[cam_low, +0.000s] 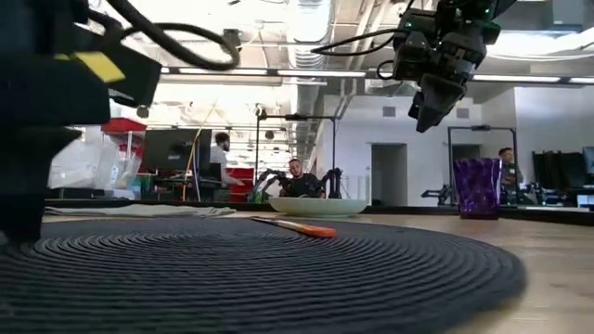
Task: Set table place
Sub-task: Adjust the dark gray placemat on the table
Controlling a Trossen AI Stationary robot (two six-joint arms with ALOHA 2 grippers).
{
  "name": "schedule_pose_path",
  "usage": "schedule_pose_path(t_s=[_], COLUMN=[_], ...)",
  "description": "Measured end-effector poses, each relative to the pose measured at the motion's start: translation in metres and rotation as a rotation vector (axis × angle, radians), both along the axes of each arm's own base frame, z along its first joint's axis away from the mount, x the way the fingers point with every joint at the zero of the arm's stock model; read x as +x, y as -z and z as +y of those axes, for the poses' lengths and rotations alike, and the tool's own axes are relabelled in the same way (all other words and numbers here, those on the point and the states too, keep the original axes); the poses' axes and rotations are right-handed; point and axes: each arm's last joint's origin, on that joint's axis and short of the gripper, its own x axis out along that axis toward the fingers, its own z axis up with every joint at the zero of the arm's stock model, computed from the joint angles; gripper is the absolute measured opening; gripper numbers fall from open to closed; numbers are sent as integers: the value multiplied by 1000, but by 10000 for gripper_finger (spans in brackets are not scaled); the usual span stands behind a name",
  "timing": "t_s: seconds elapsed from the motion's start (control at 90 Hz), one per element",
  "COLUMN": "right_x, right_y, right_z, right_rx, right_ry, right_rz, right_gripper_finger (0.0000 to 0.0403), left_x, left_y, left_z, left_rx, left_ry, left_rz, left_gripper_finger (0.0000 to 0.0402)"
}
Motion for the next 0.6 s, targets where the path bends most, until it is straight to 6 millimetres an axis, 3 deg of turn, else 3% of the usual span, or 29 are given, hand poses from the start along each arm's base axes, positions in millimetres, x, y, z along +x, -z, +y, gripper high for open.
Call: schedule_pose_path(t_s=[0.222, 0.467, 0.6], right_x=[12, 59, 74], right_y=[5, 46, 61], right_z=[10, 47, 57], right_rx=[85, 196, 219], right_ry=[-81, -236, -259], right_rz=[-44, -6, -15], right_gripper_finger=[0, 0, 0], left_x=[10, 12, 13], left_y=[0, -7, -11], left_z=[17, 32, 33], left_rx=[5, 31, 39], left_ry=[33, -9, 19], left_rz=[37, 59, 45], left_gripper_finger=[0, 0, 0])
